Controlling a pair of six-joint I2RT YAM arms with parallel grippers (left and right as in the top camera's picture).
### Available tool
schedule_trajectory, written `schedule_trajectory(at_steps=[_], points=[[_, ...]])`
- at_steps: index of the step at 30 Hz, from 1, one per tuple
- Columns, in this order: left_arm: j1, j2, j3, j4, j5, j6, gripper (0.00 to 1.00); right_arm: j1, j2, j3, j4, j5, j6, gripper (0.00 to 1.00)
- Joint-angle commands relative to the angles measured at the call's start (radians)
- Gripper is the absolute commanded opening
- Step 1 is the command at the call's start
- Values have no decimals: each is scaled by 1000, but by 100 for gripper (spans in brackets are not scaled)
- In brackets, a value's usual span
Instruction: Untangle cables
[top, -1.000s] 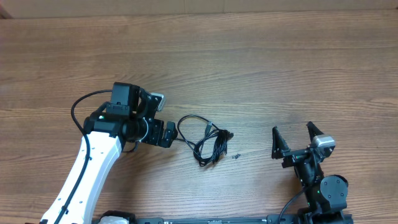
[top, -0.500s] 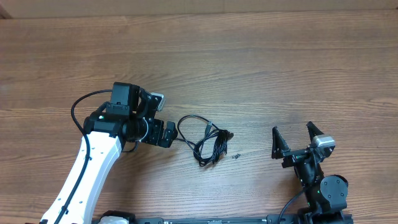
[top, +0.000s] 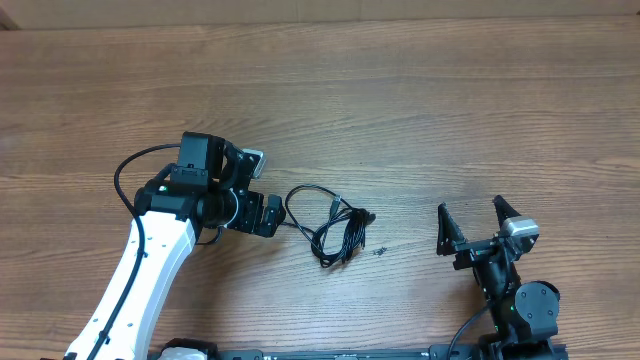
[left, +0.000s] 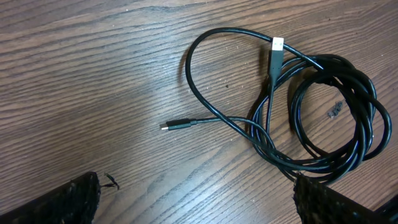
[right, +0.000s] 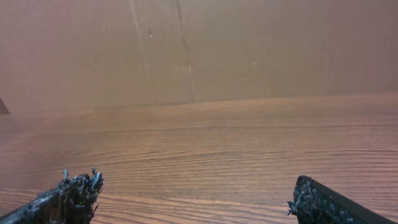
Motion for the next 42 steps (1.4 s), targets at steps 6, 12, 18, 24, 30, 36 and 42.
schedule_trajectory(at_steps=[6, 12, 18, 24, 30, 36, 42], points=[[-6, 7, 25, 4, 15, 20, 100, 0, -8, -11, 6, 9, 4, 100], [-6, 7, 25, 5, 15, 20, 99, 0, -8, -11, 6, 9, 4, 100], [-6, 7, 24, 12, 15, 20, 99, 0, -8, -11, 6, 9, 4, 100], [-6, 7, 24, 29, 15, 20, 99, 0, -8, -11, 6, 9, 4, 100], [-6, 7, 24, 27, 15, 20, 100, 0, -8, -11, 6, 9, 4, 100], [-6, 7, 24, 26, 15, 20, 100, 0, -8, -11, 6, 9, 4, 100], [-6, 7, 24, 19, 16, 23, 100, 0, -8, -11, 6, 9, 4, 100]])
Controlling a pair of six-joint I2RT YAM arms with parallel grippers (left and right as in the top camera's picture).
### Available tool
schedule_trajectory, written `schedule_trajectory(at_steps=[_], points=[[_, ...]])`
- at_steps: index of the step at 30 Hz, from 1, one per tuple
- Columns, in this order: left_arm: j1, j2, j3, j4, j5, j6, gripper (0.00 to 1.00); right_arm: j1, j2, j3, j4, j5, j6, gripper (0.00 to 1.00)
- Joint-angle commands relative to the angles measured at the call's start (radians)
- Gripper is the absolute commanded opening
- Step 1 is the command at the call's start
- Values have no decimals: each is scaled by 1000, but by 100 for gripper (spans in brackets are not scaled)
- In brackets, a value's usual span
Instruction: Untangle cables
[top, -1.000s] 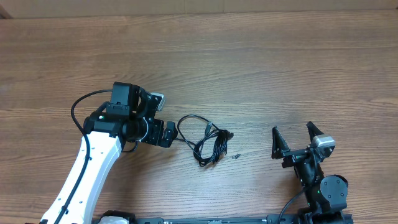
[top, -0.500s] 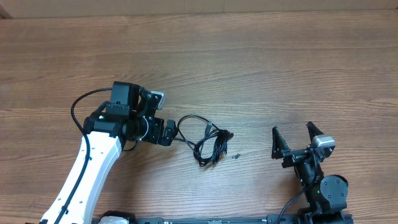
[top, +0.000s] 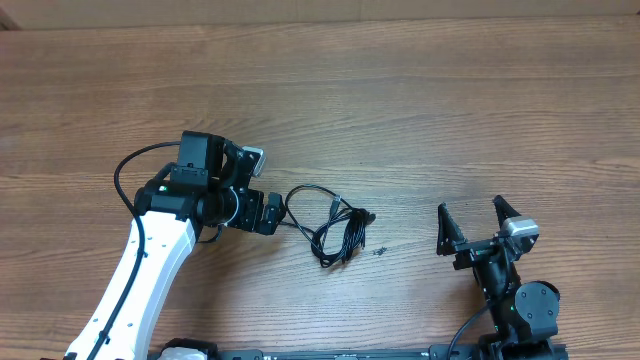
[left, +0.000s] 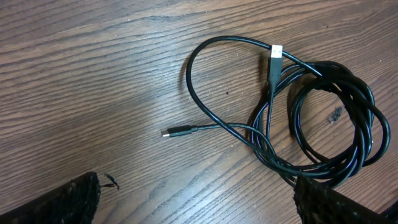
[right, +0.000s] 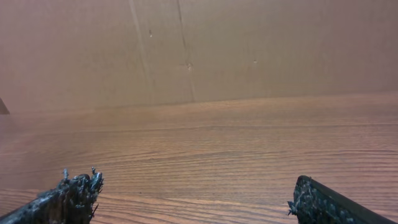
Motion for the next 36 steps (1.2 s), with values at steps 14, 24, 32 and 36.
schedule_trajectory(at_steps=[14, 24, 32, 36], points=[[-74, 7, 23, -45, 49, 80, 100, 0, -8, -11, 6, 9, 4, 100], [-125, 7, 23, -38, 48, 80, 100, 0, -8, -11, 6, 9, 4, 100], [-125, 7, 23, -45, 48, 80, 100, 0, -8, -11, 6, 9, 4, 100], [-125, 11, 23, -44, 48, 80, 100, -1, -8, -11, 5, 36, 0, 100]])
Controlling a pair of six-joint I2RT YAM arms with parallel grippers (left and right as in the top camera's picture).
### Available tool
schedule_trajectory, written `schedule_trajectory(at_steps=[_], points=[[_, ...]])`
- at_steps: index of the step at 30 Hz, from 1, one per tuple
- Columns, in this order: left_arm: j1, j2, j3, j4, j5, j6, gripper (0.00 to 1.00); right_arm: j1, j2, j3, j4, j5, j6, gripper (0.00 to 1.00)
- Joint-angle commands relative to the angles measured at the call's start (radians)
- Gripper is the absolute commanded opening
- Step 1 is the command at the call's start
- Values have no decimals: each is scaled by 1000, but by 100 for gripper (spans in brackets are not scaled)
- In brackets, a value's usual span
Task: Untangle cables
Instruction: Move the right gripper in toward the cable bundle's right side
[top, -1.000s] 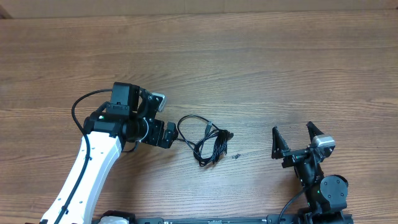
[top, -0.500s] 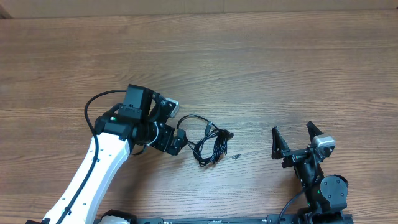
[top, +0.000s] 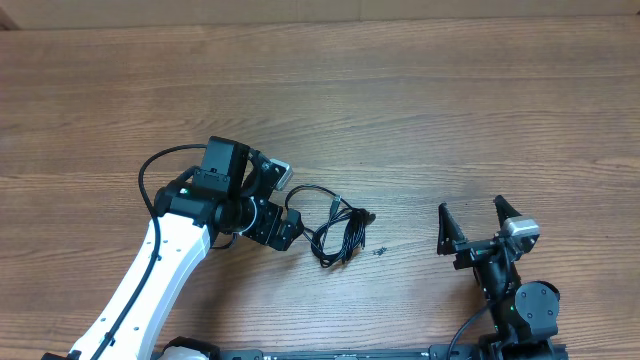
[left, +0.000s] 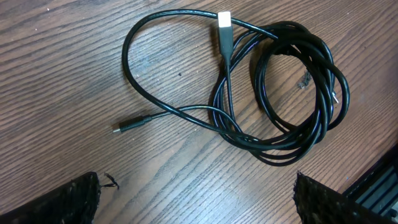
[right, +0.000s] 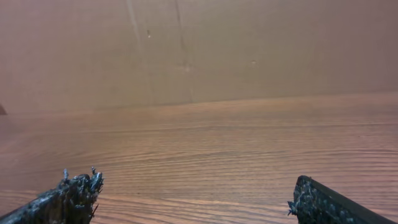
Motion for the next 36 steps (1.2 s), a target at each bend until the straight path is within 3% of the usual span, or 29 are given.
schedule_trajectory(at_steps=[1, 9, 16, 22, 30, 34, 36], points=[[-7, 16, 23, 0, 14, 26, 100, -1, -8, -11, 6, 17, 4, 100], [-7, 67, 23, 11, 14, 26, 99, -1, -8, 40, 130, -41, 100, 100], [-7, 106, 23, 25, 15, 26, 99, -1, 58, 320, -193, -41, 113, 100], [-7, 107, 23, 28, 15, 26, 100, -1, 306, 644, -523, -55, 140, 100], [-7, 107, 23, 37, 10, 26, 100, -1, 779, 1066, -881, -277, 229, 100], [-6, 107, 23, 53, 10, -9, 99, -1, 961, 1149, -876, -465, 248, 100], [-6, 107, 23, 62, 10, -23, 100, -1, 1042, 1151, -826, -640, 332, 100]])
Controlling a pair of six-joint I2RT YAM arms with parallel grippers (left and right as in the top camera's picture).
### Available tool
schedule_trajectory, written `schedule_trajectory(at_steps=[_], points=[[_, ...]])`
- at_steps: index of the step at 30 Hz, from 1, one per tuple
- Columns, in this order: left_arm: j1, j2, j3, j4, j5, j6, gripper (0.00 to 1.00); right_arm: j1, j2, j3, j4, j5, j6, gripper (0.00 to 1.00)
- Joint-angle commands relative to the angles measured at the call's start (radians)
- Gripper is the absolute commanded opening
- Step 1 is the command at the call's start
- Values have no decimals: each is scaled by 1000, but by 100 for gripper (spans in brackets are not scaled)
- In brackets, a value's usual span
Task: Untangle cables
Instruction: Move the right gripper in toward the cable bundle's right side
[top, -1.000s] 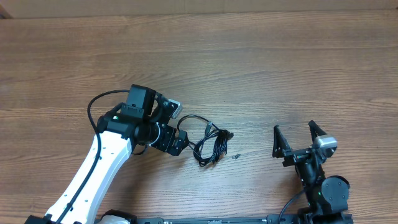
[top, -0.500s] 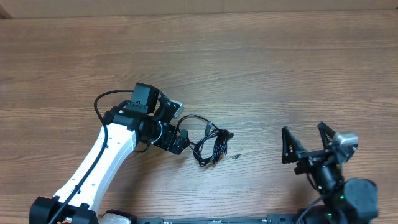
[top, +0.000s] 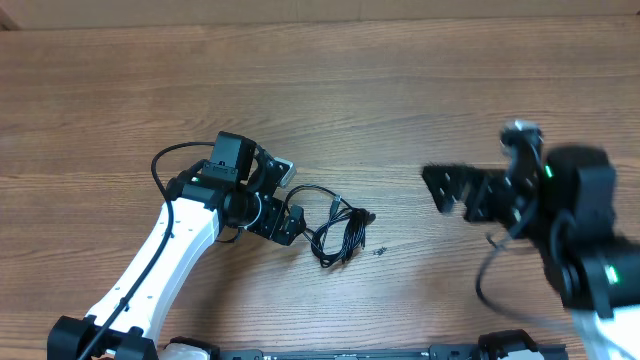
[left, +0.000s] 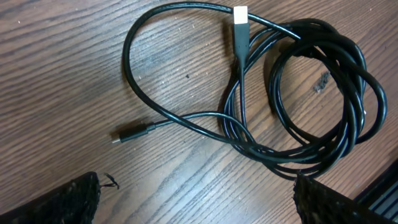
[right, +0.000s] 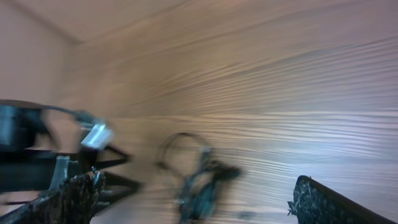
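A tangled black cable (top: 335, 228) lies in loose coils at the table's middle; in the left wrist view the cable (left: 298, 118) shows a small plug end (left: 127, 135) and a silver-tipped USB plug (left: 240, 18). My left gripper (top: 288, 222) stands open just left of the coils, its fingers (left: 56, 199) apart with nothing between them. My right gripper (top: 450, 188) is open too, raised at the right and pointed toward the cable (right: 202, 174), which looks blurred there.
Bare wooden table (top: 400, 100) all round. A tiny dark scrap (top: 379, 250) lies just right of the coils. A brown wall runs along the far edge.
My right arm has left its rest pose at the front right and now hangs higher, turned left toward the cable. The left gripper has edged slightly closer to the coils.
At first my left gripper hovered open left of the cable while the right arm rested at the front right. The left arm then shifted right toward the coils. Now the right arm has also risen and faces the cable. The cable has not moved.
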Motion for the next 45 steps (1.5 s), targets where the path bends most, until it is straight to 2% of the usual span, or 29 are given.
schedule_trajectory(at_steps=[1, 2, 3, 4, 5, 8, 13, 17, 20, 23, 29, 39, 41, 45], points=[[-6, 5, 21, 16, 6, -24, 99, -1, 133, 28, 64, -360, 136, 100], [-6, 5, 21, 21, -2, -32, 99, 0, 168, 28, 96, -426, 147, 100], [-6, 5, 21, 25, -22, -51, 100, 0, 210, 28, 131, -486, 147, 92], [-6, 5, 21, 29, -53, -74, 100, 2, 252, 28, 148, -522, 148, 77], [-5, 5, 21, 37, -113, -100, 99, 7, 309, 28, 140, -530, 179, 73], [-4, 5, 21, 50, -195, -116, 100, 27, 425, 26, 60, -496, 217, 73], [13, 5, 23, 61, -210, -135, 100, 88, 550, 26, -48, -370, 217, 73], [43, 5, 23, 61, -210, -135, 100, 165, 570, 26, -55, -301, 224, 73], [63, 5, 23, 64, -210, -134, 100, 242, 570, 26, -80, -171, 327, 74], [73, 5, 23, 75, -210, -133, 100, 319, 570, 24, -111, -60, 370, 80], [75, 5, 23, 75, -209, -108, 100, 400, 576, -8, -101, 54, 502, 82], [67, 5, 23, 76, -181, -112, 99, 399, 614, -58, 23, 31, 509, 80], [67, 5, 23, 76, -169, -112, 100, 401, 624, -61, 52, 31, 509, 79], [65, 5, 23, 76, -167, -112, 100, 401, 632, -62, 67, 32, 513, 70]])
